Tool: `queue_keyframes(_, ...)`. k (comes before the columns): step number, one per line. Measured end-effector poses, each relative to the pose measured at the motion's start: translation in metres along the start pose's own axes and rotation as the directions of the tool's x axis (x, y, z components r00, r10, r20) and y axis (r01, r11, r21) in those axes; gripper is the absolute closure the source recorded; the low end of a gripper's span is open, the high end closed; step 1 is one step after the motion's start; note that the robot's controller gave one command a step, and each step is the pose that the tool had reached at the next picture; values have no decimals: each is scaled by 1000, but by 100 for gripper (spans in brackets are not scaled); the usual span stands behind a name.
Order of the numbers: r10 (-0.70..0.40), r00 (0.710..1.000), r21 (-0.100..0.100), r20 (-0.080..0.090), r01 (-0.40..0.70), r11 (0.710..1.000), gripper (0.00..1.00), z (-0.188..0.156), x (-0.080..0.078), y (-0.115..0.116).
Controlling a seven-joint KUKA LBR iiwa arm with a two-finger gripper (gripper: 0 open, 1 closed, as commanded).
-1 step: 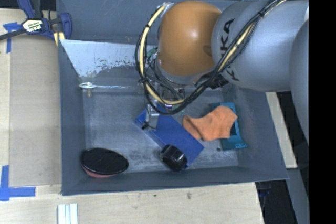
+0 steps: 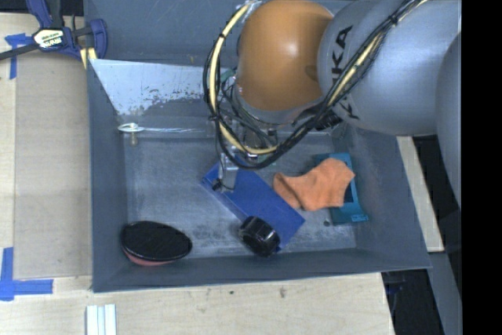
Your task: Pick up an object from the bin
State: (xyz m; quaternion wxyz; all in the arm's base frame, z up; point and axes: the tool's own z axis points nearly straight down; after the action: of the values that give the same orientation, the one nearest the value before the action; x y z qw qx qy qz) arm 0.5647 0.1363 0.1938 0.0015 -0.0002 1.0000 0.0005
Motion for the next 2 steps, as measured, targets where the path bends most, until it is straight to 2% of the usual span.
queue_keyframes(1,-158,987,-1,3,158,987,0,14,0,-11)
queue_keyframes(2,-358,934,0,-2,358,934,0,30,7,-32)
